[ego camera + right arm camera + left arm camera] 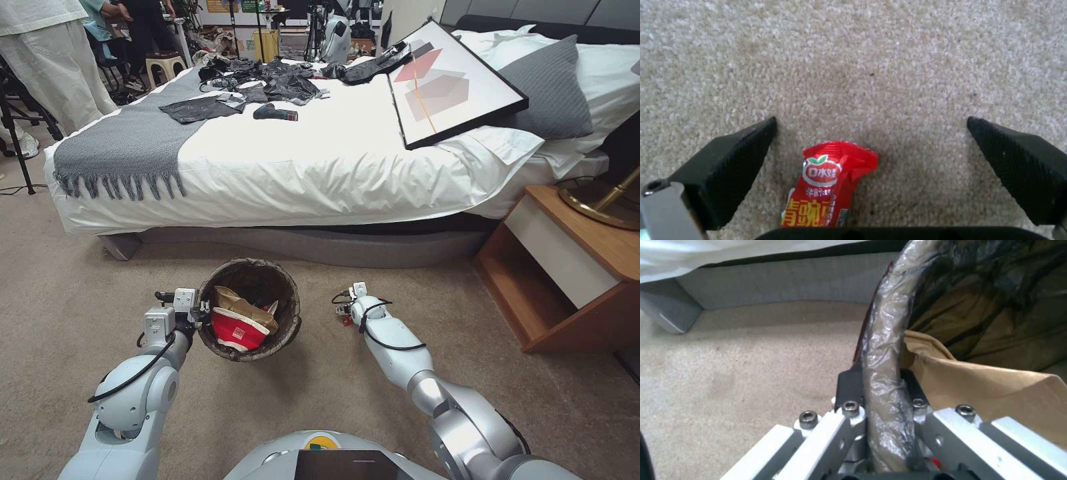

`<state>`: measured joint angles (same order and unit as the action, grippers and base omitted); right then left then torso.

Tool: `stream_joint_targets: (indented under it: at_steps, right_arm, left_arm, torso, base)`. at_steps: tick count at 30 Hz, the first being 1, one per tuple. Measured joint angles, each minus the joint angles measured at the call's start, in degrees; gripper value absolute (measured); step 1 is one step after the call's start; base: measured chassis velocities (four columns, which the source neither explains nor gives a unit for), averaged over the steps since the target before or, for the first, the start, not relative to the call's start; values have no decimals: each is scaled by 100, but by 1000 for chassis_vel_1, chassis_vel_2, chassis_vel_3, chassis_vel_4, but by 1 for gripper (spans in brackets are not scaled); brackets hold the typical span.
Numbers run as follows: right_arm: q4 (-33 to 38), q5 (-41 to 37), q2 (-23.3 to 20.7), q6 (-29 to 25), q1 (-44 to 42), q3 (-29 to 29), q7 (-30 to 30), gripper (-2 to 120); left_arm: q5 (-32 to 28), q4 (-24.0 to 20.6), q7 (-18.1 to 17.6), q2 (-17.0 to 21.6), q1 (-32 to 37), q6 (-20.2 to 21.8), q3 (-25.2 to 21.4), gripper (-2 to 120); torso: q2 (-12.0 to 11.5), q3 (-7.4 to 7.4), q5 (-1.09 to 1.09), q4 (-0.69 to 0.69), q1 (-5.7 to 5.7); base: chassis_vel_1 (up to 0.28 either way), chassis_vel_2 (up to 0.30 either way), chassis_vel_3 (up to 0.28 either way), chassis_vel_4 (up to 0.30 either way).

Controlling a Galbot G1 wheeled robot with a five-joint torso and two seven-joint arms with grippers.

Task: Pick up the trash bin, then pick up the garbage from the floor and place it into the trash bin.

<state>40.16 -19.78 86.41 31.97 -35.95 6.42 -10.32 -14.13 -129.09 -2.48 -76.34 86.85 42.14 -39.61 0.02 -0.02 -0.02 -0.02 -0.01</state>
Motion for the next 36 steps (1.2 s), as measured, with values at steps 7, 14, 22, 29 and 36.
stream_joint_targets:
  at_steps: [7,14,22,29,36]
  right_arm:
    - [265,-42,-46,16,-292,-1,-93,99]
    - [553,-136,-105,102,-575,-48,-167,84]
    - [813,-217,-131,109,-776,-110,-177,58]
    - [1102,-379,-227,110,-956,-176,-222,30]
    - [1302,-394,-301,109,-1164,-176,-246,6]
  left_arm:
    - [9,33,10,8,-33,0,-16,3]
    - [7,61,23,15,-62,0,-21,3]
    - [6,85,31,18,-84,0,-6,3]
    - [8,110,32,15,-103,0,12,3]
    - [18,118,32,6,-113,0,48,3]
  torso:
    - [-2,1,4,4,0]
    - [0,0,4,4,0]
    - [-1,1,3,4,0]
    - [-2,1,4,5,0]
    - [-2,1,5,5,1]
  base:
    - [0,0,0,0]
    - [0,0,0,0]
    - [0,0,0,0]
    - [0,0,0,0]
    - [0,0,0,0]
